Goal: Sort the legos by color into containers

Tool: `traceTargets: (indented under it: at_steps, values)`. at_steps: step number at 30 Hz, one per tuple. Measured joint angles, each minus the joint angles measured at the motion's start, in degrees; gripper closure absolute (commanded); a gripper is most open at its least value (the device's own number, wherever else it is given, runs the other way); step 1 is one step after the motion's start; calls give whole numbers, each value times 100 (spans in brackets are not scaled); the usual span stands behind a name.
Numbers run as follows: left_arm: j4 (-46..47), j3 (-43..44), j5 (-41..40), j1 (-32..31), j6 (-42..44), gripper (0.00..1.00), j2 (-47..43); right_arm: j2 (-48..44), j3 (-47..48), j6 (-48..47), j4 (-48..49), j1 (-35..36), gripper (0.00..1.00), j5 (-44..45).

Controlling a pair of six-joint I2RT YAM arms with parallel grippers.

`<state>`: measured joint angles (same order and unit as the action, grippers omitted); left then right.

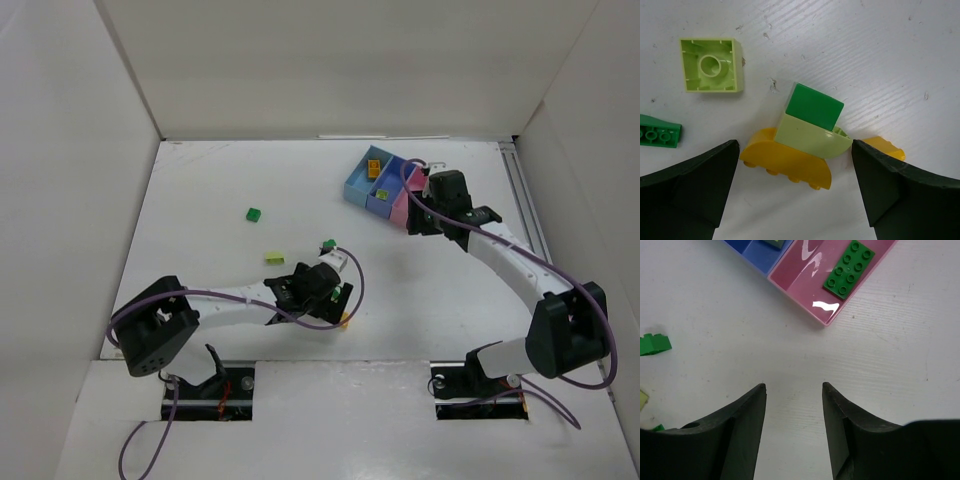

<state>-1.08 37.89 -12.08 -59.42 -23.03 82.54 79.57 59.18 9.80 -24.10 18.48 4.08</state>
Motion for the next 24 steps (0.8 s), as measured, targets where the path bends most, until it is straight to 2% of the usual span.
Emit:
traceTargets:
  at_steps: [5, 6, 9, 10, 12, 14, 16, 24]
  values:
    - [-13, 2, 52, 0, 63, 20, 0, 0, 79, -57, 7, 0, 47, -26]
    - [-15, 2, 79, 0, 70, 27, 0, 0, 81, -61, 7, 0, 47, -28]
    - [-35, 2, 164, 0, 109, 30, -7, 0, 87, -68, 4, 0, 47, -44]
    - [-39, 2, 197, 0, 114, 37, -11, 0, 90, -79, 4, 0, 47, -48]
    - [-50, 2, 245, 0, 136, 43, -11, 0, 87, -81, 2, 0, 47, -52]
    - [-79, 26, 293, 0, 157, 44, -11, 0, 90, -79, 4, 0, 47, -59]
    - [-122, 50, 343, 0, 162, 53, -11, 0, 87, -79, 4, 0, 47, -66]
    - [-203, 50, 457, 0, 267, 59, -90, -39, 85, -90, 4, 0, 47, -114]
